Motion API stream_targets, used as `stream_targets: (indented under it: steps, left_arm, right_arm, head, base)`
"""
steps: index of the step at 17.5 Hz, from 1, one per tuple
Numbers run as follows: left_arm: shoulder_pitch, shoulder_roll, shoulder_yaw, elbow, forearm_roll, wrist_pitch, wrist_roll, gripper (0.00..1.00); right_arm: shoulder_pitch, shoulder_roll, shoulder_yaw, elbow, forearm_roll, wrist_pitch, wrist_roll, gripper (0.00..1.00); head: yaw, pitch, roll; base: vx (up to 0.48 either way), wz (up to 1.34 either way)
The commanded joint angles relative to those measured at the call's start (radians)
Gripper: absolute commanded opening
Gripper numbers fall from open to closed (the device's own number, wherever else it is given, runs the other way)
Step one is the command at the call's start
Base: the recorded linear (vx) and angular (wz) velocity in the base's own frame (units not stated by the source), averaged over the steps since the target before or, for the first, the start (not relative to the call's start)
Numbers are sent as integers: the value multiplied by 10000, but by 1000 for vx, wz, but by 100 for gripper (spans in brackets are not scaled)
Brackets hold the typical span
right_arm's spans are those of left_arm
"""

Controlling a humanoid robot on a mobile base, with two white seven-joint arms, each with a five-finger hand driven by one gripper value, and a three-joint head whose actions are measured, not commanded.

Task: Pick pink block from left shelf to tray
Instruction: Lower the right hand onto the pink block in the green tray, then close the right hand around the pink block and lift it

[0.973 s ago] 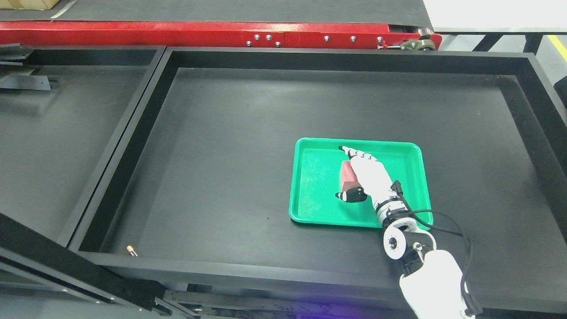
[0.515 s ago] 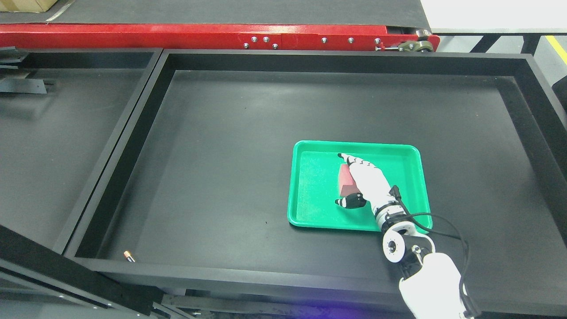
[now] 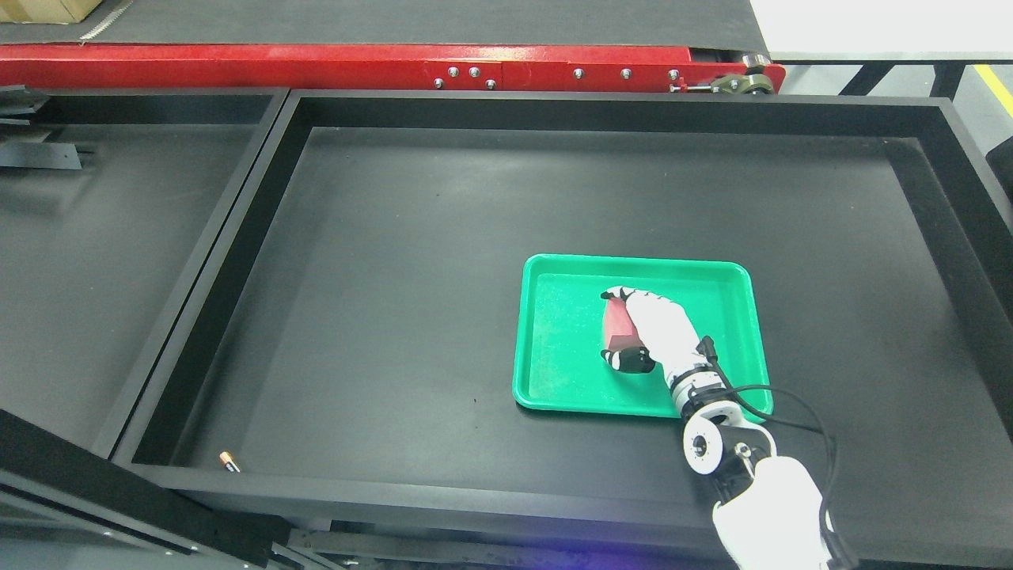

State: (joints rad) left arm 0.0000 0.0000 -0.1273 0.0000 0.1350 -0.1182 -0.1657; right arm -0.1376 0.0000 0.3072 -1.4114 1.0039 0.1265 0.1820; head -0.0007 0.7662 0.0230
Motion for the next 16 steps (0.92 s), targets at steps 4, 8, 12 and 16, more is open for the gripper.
stream_targets:
  steps: [4, 8, 12, 16]
  left_arm:
    - [199, 175, 0, -175, 0, 1, 0, 100]
    - [199, 175, 0, -175, 0, 1, 0, 100]
    - [199, 175, 0, -175, 0, 1, 0, 100]
    - [199, 175, 0, -175, 0, 1, 0, 100]
  right_arm:
    - [41, -175, -35, 63, 24, -221, 51, 33]
    - [41, -175, -96, 63, -6, -421, -10, 11]
    - [10, -175, -112, -14, -6, -528, -361, 3]
    - [10, -175, -633, -671, -236, -865, -1312, 3]
  head:
    - [0, 0, 0]
    - [0, 0, 0]
    - [0, 0, 0]
    - [0, 0, 0]
  base:
    - [0, 0]
    - [0, 0]
    - [0, 0]
    - [0, 0]
